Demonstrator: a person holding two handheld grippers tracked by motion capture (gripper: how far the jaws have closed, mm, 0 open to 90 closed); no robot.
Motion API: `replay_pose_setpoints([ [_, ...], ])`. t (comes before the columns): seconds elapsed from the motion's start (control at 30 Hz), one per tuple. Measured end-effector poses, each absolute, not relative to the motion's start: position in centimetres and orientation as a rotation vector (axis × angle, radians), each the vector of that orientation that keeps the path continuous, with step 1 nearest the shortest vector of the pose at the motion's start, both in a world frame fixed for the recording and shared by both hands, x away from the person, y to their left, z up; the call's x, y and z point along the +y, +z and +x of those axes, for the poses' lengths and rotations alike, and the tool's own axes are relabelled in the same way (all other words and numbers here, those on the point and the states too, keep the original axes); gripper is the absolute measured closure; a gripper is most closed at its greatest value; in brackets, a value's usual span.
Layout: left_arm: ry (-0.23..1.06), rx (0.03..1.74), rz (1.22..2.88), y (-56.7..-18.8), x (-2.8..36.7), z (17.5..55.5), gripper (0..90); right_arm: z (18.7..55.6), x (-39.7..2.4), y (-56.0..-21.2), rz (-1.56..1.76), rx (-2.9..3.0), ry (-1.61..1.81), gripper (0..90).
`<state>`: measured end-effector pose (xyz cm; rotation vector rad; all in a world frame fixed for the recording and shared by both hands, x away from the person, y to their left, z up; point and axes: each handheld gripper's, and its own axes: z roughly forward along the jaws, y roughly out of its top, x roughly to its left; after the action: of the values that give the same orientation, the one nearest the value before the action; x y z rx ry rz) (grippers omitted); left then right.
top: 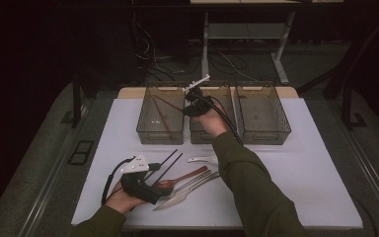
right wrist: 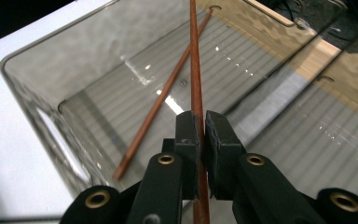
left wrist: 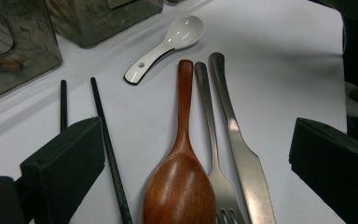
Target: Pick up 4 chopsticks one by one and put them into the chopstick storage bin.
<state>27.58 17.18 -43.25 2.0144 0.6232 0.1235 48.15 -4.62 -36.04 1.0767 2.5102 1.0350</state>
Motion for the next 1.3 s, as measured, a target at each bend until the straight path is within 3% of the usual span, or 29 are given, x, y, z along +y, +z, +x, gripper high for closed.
replay_pose_setpoints([
  [0.57,0.113,0.62,2.007,-43.2,17.1,27.5,2.4,49.4,-0.1,-37.1,1.108,2.544,0.956,82.4],
  [1.13,0.118,0.622,2.011,-43.2,17.2,27.5,2.4,48.3,-1.8,-35.6,1.057,2.546,1.138,45.5],
  [1.3,0.124,0.623,2.011,-43.3,17.1,27.5,2.4,47.4,-3.6,-35.1,1.024,2.53,1.192,39.3],
])
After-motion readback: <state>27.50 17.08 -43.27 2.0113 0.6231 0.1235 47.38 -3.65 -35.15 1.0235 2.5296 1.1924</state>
